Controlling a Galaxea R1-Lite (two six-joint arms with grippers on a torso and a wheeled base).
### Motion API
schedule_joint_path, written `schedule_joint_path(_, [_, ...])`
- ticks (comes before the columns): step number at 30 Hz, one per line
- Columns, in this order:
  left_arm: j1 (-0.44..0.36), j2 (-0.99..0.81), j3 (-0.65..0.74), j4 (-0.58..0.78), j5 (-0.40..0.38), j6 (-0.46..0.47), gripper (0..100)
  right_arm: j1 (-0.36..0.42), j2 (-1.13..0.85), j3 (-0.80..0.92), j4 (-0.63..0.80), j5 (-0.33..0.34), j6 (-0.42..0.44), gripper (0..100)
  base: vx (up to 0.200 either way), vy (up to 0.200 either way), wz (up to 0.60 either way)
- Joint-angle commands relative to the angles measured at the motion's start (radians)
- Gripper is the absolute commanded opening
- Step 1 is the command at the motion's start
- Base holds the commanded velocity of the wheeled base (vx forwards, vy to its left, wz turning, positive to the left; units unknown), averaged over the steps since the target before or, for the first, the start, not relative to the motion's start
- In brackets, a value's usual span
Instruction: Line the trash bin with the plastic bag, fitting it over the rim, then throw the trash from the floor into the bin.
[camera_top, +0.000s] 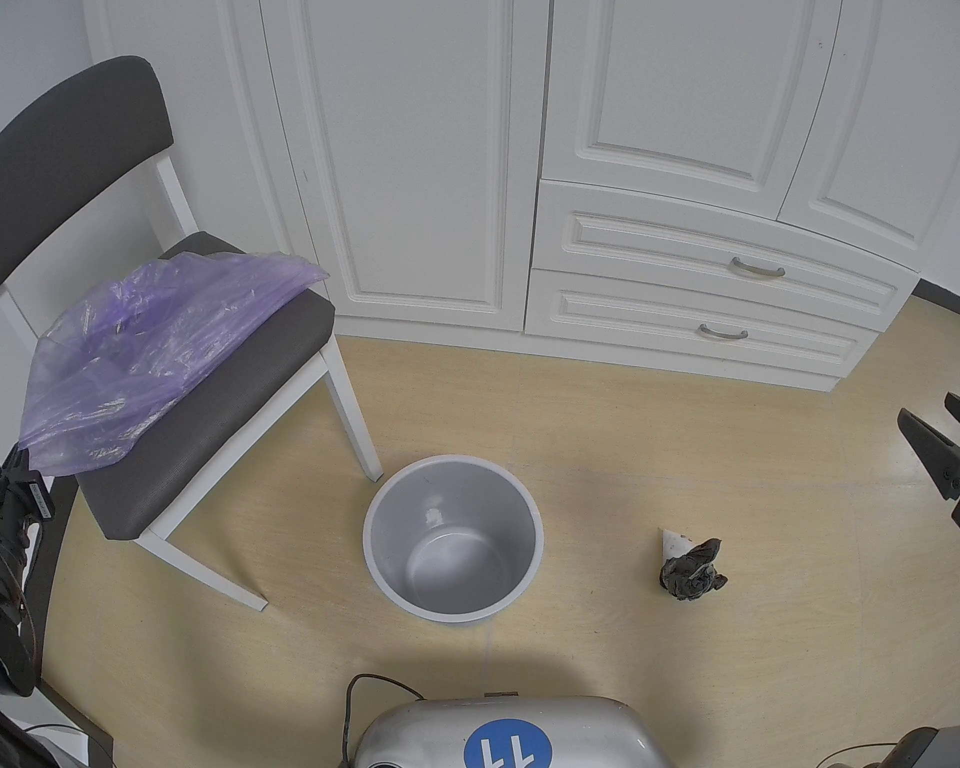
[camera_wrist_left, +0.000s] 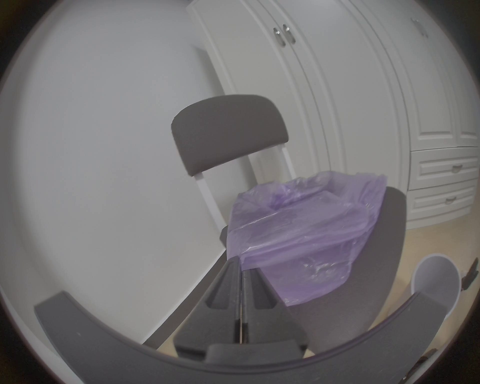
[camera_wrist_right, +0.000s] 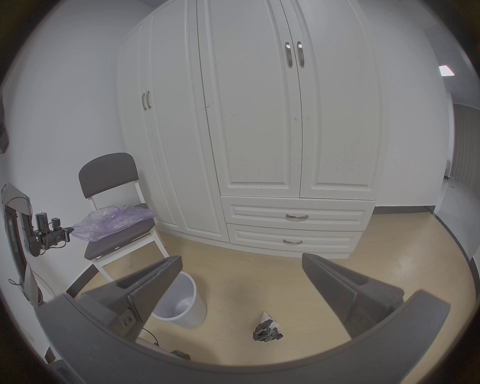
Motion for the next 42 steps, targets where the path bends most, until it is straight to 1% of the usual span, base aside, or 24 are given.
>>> schedule_joint_path(1, [-0.042,-0.097,0.019,0.0,-0.043,-0.001,0,0.003,0.001,0.009,-0.001,0.0,-0.005,100,0.0,0.0,0.0])
schedule_joint_path(3, [-0.076,-0.137,0.014,0.002,-0.056,-0.004,0,0.016,0.005,0.012,-0.003,-0.003,-0.011,100,0.0,0.0,0.0])
schedule_joint_path(6, [-0.16,-0.206,-0.001,0.005,-0.066,-0.013,0,0.069,-0.002,0.009,-0.003,-0.022,-0.019,100,0.0,0.0,0.0])
schedule_joint_path(8, [-0.22,-0.212,-0.038,0.011,-0.066,-0.012,0,0.102,-0.004,-0.001,-0.024,-0.04,-0.039,100,0.0,0.0,0.0])
schedule_joint_path(9, [-0.226,-0.212,-0.043,0.012,-0.066,-0.012,0,0.103,-0.004,-0.002,-0.026,-0.043,-0.042,100,0.0,0.0,0.0])
schedule_joint_path(10, [-0.288,-0.206,-0.089,0.025,-0.063,-0.009,0,0.12,0.001,-0.018,-0.063,-0.066,-0.077,100,0.0,0.0,0.0])
schedule_joint_path(11, [-0.318,-0.204,-0.113,0.037,-0.063,-0.006,0,0.123,0.001,-0.025,-0.064,-0.082,-0.11,100,0.0,0.0,0.0])
schedule_joint_path(14, [-0.355,-0.201,-0.175,0.092,-0.079,-0.004,0,0.123,-0.007,-0.034,-0.047,-0.112,-0.196,100,0.0,0.0,0.0])
schedule_joint_path(17, [-0.361,-0.203,-0.195,0.132,-0.134,-0.01,0,0.125,-0.021,-0.047,0.003,-0.115,-0.208,100,0.0,0.0,0.0])
schedule_joint_path(18, [-0.361,-0.203,-0.195,0.134,-0.137,-0.01,0,0.125,-0.022,-0.048,0.006,-0.115,-0.208,100,0.0,0.0,0.0])
schedule_joint_path(20, [-0.363,-0.2,-0.216,0.141,-0.152,-0.01,0,0.125,-0.024,-0.093,0.06,-0.108,-0.206,100,0.0,0.0,0.0])
schedule_joint_path(22, [-0.369,-0.194,-0.233,0.146,-0.151,-0.01,0,0.125,-0.016,-0.125,0.08,-0.106,-0.202,100,0.0,0.0,0.0])
schedule_joint_path(25, [-0.404,-0.183,-0.262,0.158,-0.137,-0.013,0,0.132,0.005,-0.156,0.095,-0.103,-0.177,100,0.0,0.0,0.0])
schedule_joint_path(28, [-0.421,-0.191,-0.262,0.164,-0.117,-0.033,0,0.184,0.019,-0.137,0.098,-0.103,-0.127,100,0.0,0.0,0.0])
schedule_joint_path(31, [-0.467,-0.192,-0.274,0.164,-0.083,-0.044,0,0.203,0.062,-0.126,0.084,-0.101,-0.096,100,0.0,0.0,0.0])
schedule_joint_path(33, [-0.515,-0.192,-0.294,0.166,-0.017,-0.043,0,0.214,0.113,-0.131,0.048,-0.101,-0.034,100,0.0,0.0,0.0])
schedule_joint_path(34, [-0.536,-0.192,-0.301,0.166,0.003,-0.043,0,0.224,0.128,-0.128,0.029,-0.103,-0.015,100,0.0,0.0,0.0])
schedule_joint_path(35, [-0.568,-0.192,-0.311,0.166,0.037,-0.041,0,0.252,0.147,-0.123,0.002,-0.109,0.01,100,0.0,0.0,0.0])
schedule_joint_path(38, [-0.573,-0.192,-0.313,0.166,0.041,-0.041,0,0.257,0.148,-0.123,0.0,-0.111,0.013,100,0.0,0.0,0.0])
schedule_joint_path(39, [-0.644,-0.192,-0.34,0.166,0.102,-0.041,0,0.33,0.162,-0.102,-0.041,-0.121,0.045,100,0.0,0.0,0.0])
schedule_joint_path(42, [-0.674,-0.2,-0.343,0.166,0.106,-0.038,0,0.356,0.18,-0.096,-0.043,-0.121,0.062,100,0.0,0.0,0.0])
